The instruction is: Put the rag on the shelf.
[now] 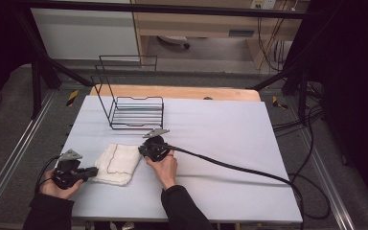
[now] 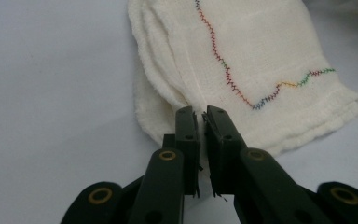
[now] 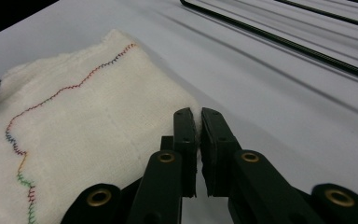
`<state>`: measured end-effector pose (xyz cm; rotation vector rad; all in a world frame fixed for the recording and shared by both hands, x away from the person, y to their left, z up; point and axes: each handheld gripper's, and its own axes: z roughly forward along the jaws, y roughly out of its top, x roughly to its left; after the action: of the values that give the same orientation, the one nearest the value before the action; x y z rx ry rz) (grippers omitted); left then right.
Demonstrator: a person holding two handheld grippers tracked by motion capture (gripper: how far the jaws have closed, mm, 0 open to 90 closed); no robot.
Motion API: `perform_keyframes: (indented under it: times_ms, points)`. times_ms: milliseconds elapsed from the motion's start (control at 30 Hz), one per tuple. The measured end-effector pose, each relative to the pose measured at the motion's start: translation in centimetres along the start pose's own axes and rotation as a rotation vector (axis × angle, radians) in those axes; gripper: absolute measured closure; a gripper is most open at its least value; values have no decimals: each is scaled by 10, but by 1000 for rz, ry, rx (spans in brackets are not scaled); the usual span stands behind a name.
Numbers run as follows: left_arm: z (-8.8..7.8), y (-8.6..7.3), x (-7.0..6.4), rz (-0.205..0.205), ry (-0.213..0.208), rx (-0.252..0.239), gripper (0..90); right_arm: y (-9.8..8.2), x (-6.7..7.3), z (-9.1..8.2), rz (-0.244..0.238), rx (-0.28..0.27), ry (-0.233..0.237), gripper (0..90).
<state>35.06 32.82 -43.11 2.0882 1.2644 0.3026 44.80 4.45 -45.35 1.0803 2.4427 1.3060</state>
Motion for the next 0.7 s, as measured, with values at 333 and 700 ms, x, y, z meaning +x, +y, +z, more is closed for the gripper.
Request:
perform_keyframes:
  times_ms: [333,700]
  points:
    - [-7,8,7,15,27,-53,537,8,4,-15,-24,-37,-2,597]
    - [8,45,25,6,29,-65,218,13,12,-41,-105,5,-11,260]
